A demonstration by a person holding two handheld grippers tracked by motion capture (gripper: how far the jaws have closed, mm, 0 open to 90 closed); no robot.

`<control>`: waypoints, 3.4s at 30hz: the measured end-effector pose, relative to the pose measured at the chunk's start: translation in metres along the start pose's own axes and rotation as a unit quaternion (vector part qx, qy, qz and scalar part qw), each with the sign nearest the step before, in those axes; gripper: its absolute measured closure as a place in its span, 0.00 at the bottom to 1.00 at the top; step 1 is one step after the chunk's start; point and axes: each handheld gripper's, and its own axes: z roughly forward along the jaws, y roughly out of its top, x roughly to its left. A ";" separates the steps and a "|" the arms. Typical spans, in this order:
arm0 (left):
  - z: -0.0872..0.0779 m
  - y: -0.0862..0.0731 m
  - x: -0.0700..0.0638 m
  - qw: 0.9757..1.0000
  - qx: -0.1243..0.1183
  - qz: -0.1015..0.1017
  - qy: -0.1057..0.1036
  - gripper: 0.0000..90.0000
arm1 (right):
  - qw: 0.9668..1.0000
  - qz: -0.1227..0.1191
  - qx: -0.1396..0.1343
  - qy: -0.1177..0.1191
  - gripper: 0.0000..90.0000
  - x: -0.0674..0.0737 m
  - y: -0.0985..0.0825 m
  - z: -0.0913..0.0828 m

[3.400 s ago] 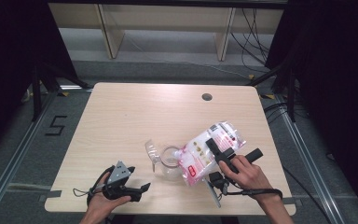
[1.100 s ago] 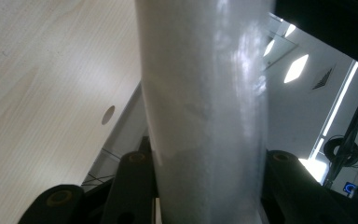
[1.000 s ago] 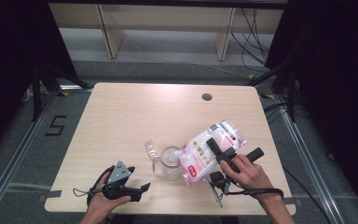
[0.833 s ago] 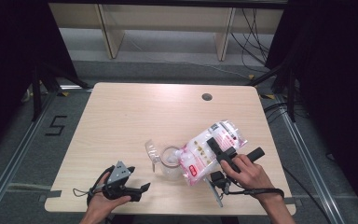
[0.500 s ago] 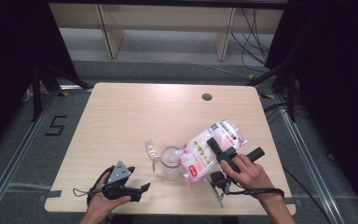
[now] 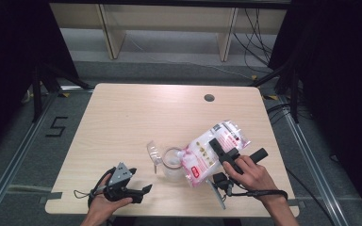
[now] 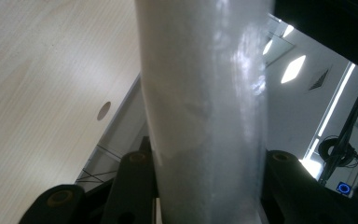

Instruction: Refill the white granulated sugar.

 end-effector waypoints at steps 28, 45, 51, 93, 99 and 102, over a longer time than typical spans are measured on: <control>-0.001 0.000 0.002 1.000 0.011 0.012 0.004 0.17 | 1.000 -0.011 0.003 -0.004 0.75 -0.003 0.001 -0.001; 0.001 0.000 -0.001 1.000 0.001 0.002 0.000 0.17 | 1.000 -0.016 -0.003 -0.004 0.75 -0.004 0.007 0.001; 0.000 0.001 0.000 1.000 0.001 0.011 -0.001 0.17 | 1.000 -0.022 0.001 0.003 0.76 -0.004 0.007 0.001; 0.000 0.000 0.001 1.000 0.005 0.013 0.001 0.17 | 0.999 -0.034 0.001 0.038 0.76 -0.015 0.004 0.006; 0.001 0.000 0.000 1.000 -0.003 0.003 0.000 0.17 | 0.999 -0.034 0.001 0.033 0.76 -0.016 0.004 0.005; -0.001 0.001 0.001 1.000 0.006 0.012 0.001 0.17 | 0.999 -0.034 0.000 0.036 0.76 -0.016 0.004 0.005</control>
